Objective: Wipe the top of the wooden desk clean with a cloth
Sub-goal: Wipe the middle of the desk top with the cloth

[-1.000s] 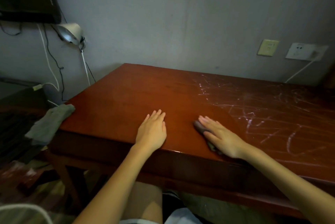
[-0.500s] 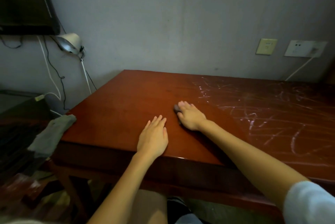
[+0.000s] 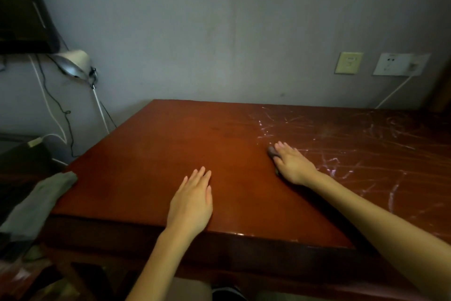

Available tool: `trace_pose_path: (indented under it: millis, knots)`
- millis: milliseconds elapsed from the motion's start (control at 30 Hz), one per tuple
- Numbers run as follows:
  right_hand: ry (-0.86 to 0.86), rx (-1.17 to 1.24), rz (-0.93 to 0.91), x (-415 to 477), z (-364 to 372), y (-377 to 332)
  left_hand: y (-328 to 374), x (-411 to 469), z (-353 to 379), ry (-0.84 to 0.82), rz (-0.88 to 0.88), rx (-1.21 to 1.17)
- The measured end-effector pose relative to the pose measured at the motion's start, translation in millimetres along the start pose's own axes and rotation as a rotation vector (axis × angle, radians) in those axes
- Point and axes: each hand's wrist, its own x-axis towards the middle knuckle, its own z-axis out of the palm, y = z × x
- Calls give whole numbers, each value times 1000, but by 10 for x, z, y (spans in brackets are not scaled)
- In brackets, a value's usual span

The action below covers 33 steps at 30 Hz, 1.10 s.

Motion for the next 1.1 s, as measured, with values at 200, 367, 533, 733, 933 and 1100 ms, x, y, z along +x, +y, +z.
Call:
trace_pose_path:
  millis: [200, 367, 533, 733, 933, 1100]
  knots:
    - [-22, 0, -51, 583, 115, -509, 27, 7, -5, 28, -21, 2]
    - [-38, -10, -286, 204, 141, -594, 136, 187, -43, 109, -60, 63]
    - [-57, 15, -359, -370, 37, -185, 324, 651, 65, -2, -15, 32]
    - [-44, -27, -108, -2, -39, 262, 314, 966, 246, -135, -5, 91]
    - [-1, -20, 58, 972, 57, 29, 294, 970, 309, -104, -8, 93]
    - [-13, 9, -47, 1163, 133, -359, 284, 982, 308, -79, -7, 69]
